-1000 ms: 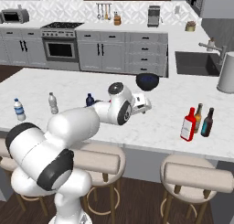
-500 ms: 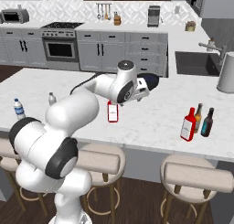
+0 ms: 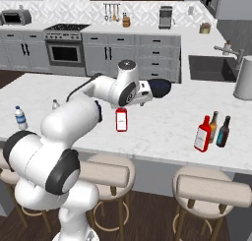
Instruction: Move the plastic bottles in the middle to the plastics group, and the glass bottles in the middle to the glass group.
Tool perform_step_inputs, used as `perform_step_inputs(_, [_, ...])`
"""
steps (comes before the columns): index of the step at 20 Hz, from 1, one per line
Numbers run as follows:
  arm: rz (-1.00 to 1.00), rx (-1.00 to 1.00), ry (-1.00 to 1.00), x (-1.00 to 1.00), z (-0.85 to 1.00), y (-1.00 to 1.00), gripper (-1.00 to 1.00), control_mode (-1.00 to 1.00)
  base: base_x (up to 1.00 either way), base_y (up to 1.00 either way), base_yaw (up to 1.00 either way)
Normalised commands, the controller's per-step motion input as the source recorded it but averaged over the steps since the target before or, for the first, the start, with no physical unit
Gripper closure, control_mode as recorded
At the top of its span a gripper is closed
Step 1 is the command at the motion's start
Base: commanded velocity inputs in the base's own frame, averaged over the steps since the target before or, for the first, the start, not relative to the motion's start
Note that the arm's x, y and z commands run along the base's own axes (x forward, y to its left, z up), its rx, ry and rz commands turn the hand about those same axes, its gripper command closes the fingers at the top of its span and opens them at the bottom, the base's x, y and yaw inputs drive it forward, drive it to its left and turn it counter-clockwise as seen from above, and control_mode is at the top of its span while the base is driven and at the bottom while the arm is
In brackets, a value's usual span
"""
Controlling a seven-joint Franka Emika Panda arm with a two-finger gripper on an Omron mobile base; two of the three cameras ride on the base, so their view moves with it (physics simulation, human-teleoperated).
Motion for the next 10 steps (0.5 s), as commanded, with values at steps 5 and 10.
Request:
perform_step_inputs(5, [0.00,0.06,-0.10,-0.11,-0.06,0.32,-1.00,-1.00,0.00,0.00,0.00])
perform_step_inputs(10, [0.00,0.05,-0.01,0.00,-0.10,0.35,-1.00,-1.00,0.00,0.00,0.00])
